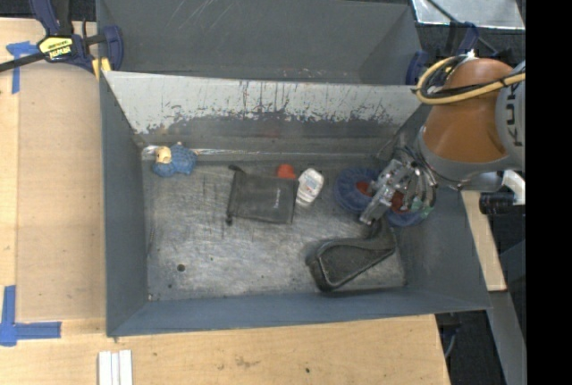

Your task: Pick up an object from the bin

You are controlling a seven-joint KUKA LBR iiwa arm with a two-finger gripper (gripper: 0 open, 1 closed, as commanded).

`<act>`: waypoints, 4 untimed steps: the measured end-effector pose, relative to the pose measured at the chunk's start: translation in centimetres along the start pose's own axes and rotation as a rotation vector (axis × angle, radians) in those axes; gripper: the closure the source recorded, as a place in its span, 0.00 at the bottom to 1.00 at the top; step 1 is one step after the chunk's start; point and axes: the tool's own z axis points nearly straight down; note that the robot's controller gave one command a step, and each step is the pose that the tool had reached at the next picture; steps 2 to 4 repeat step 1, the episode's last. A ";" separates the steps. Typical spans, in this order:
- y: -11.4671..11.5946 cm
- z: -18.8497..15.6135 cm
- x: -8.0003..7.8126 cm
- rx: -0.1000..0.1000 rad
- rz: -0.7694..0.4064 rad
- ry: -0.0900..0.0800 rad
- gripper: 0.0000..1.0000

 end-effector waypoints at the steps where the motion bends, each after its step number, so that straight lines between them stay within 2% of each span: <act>1: 0.1 -9.7 -0.4 0.004 -0.002 0.003 1.00; 4: 0.1 -9.7 -0.4 0.004 -0.002 0.003 1.00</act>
Offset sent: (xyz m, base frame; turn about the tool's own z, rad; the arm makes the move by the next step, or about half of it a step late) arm 0.0000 -0.0001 0.0913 -0.0001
